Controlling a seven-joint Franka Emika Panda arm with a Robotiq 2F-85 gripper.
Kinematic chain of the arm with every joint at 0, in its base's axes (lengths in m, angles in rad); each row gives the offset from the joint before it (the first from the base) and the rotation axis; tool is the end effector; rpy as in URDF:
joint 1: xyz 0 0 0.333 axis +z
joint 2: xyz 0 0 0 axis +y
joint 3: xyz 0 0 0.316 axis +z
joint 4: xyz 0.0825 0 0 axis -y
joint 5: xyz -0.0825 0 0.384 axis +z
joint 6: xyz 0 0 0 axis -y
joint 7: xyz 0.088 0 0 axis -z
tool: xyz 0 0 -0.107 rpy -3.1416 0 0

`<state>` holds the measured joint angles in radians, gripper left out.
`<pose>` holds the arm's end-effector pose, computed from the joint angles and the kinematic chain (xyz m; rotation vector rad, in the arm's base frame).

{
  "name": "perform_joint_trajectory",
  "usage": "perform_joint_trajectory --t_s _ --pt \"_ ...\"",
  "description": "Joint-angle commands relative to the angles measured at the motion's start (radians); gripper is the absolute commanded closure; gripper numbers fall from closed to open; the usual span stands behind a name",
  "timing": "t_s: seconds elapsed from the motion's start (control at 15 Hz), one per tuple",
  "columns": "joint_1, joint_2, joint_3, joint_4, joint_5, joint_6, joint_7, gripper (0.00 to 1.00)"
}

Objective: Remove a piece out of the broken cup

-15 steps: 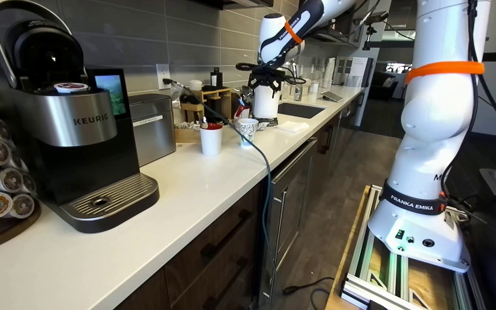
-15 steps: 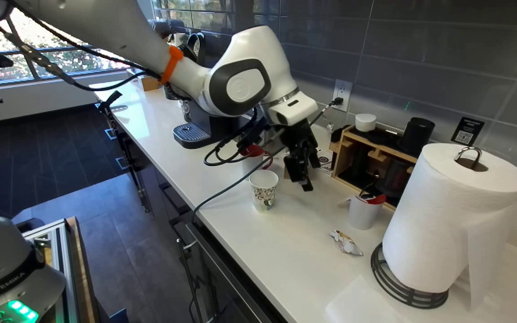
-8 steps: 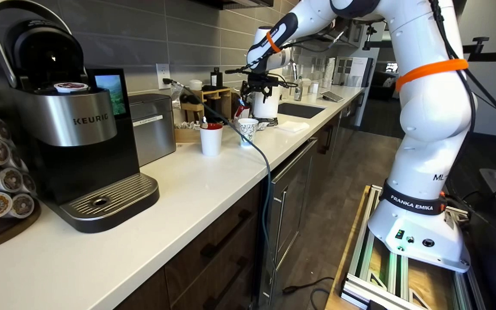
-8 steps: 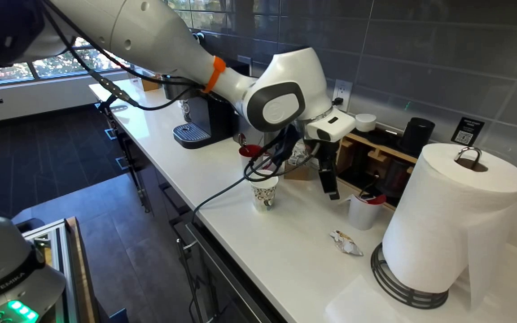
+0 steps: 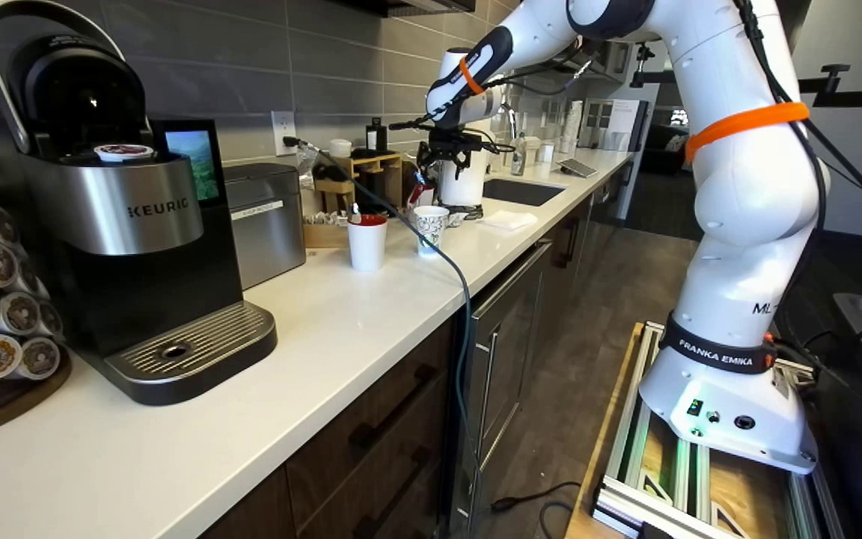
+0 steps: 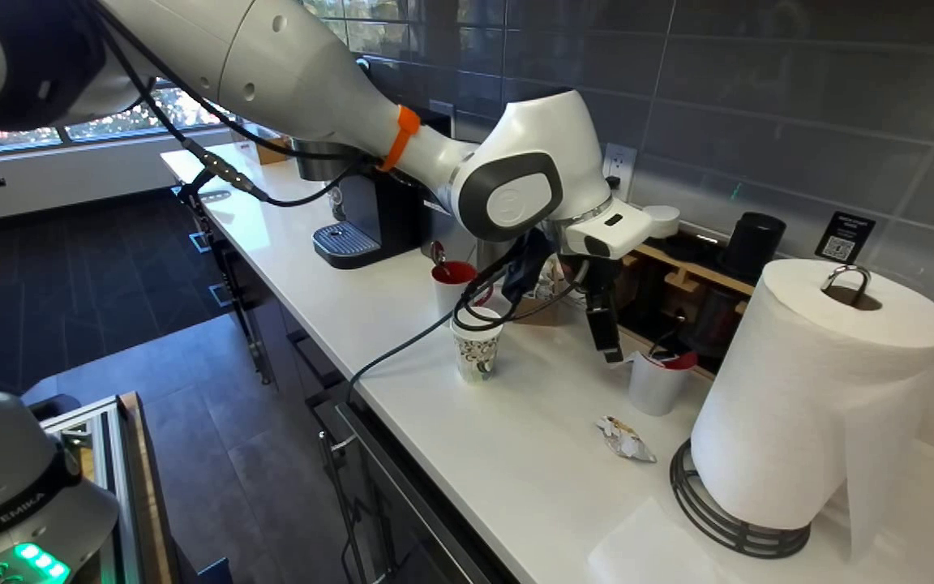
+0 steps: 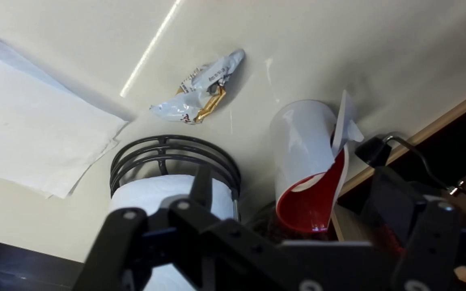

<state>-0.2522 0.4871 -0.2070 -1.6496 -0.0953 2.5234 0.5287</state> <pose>0.6465 -0.2952 0.3774 2.6578 -1.2485 0.5950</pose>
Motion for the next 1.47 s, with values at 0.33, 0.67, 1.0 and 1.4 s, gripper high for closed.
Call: perform_joint_trajectory --t_s 0.33,0.67,1.0,1.4 --pt "-0.025 0.168 -0.033 0.172 0.087 0.065 -0.127 0.0" --pt "-0.116 0.304 0.038 0.38 0.173 0.018 -0.344 0.13" --pt "-0.128 0.343 0.027 0.463 0.164 -0.085 -0.382 0.49" --pt "-0.112 0.327 0.039 0.458 0.147 -0.141 -0.362 0.7"
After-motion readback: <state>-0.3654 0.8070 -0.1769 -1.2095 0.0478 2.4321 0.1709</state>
